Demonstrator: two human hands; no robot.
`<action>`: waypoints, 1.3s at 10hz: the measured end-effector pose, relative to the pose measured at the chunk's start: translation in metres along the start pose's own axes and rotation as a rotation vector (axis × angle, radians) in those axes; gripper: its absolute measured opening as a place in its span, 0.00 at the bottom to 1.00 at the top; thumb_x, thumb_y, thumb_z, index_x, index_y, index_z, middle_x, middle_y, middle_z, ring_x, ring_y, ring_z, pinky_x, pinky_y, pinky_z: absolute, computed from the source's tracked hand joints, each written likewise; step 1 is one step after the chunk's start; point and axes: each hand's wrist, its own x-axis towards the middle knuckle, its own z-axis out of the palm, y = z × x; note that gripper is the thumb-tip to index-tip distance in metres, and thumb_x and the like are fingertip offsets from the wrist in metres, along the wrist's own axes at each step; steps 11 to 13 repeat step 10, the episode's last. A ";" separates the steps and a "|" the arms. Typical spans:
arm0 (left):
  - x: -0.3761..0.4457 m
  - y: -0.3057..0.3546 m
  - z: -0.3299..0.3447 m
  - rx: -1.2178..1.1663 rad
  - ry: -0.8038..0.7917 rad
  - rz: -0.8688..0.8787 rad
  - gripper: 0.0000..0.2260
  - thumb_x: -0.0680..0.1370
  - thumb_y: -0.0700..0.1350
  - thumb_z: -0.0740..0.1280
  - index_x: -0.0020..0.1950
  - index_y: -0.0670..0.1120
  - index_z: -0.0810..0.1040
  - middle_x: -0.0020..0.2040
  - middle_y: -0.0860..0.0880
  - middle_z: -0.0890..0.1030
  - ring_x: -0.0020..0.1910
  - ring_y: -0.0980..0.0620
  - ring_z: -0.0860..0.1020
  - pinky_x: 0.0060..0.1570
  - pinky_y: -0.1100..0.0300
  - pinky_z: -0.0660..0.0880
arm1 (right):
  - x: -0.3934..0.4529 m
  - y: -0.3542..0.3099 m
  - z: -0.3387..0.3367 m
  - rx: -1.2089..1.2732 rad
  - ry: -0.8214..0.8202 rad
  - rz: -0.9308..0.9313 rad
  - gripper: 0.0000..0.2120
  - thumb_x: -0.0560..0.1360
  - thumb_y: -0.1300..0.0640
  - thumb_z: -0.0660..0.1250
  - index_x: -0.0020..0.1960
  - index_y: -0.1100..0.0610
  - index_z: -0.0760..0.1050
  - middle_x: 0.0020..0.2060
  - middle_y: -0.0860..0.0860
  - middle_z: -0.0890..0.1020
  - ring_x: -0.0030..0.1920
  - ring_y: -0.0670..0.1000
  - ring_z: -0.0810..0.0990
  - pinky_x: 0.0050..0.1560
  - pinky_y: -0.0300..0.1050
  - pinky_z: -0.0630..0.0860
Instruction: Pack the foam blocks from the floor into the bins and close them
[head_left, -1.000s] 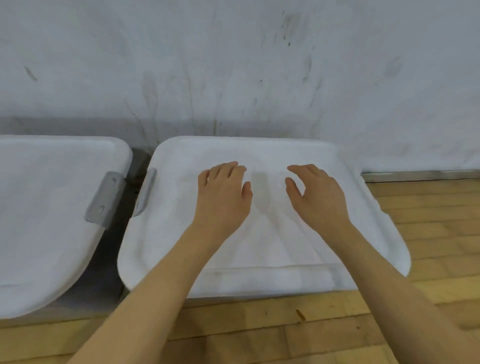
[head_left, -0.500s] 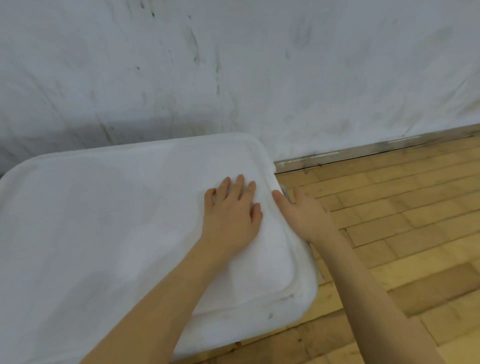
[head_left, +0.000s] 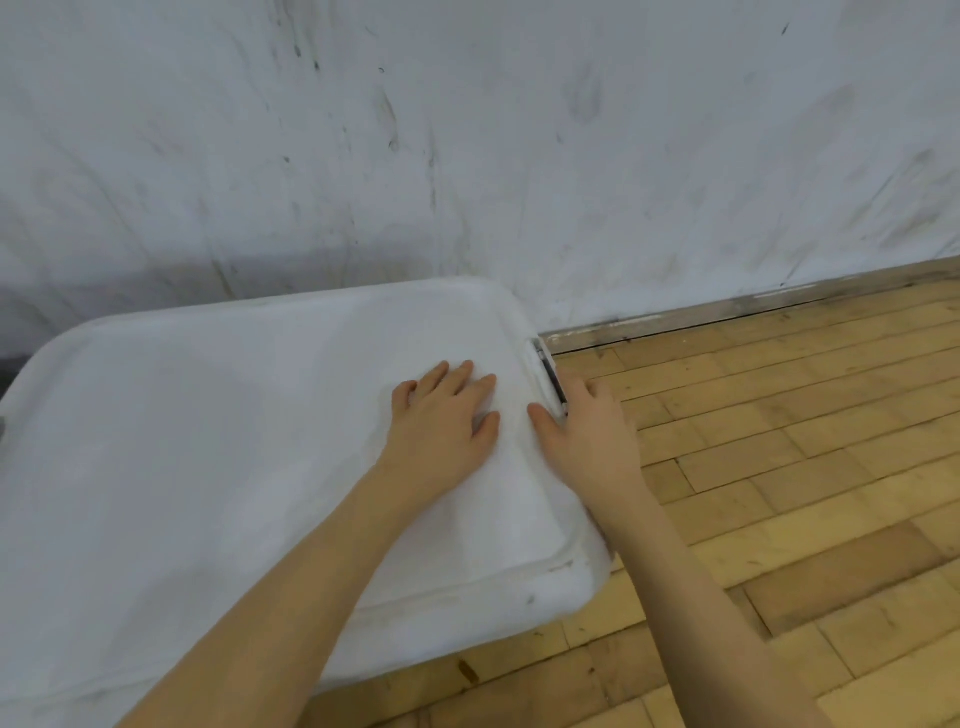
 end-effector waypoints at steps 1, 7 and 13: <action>-0.014 -0.003 0.001 0.061 -0.002 -0.033 0.23 0.80 0.58 0.53 0.75 0.58 0.57 0.77 0.53 0.53 0.76 0.48 0.48 0.70 0.50 0.47 | -0.004 -0.001 0.000 0.036 -0.033 -0.008 0.24 0.79 0.47 0.57 0.72 0.54 0.60 0.56 0.54 0.76 0.53 0.57 0.76 0.51 0.52 0.72; -0.016 -0.011 0.006 -0.015 0.027 0.031 0.22 0.81 0.56 0.53 0.75 0.56 0.59 0.77 0.53 0.55 0.75 0.48 0.47 0.69 0.50 0.46 | -0.003 -0.016 0.002 -0.280 0.101 -0.046 0.18 0.81 0.53 0.51 0.70 0.51 0.63 0.42 0.52 0.81 0.43 0.54 0.78 0.46 0.47 0.67; -0.054 -0.060 -0.058 -0.233 0.244 -0.120 0.15 0.80 0.46 0.60 0.65 0.47 0.75 0.69 0.50 0.70 0.69 0.50 0.65 0.65 0.56 0.56 | -0.026 -0.053 -0.023 -0.201 0.088 -0.085 0.20 0.81 0.49 0.53 0.70 0.53 0.66 0.62 0.51 0.76 0.55 0.55 0.75 0.56 0.48 0.68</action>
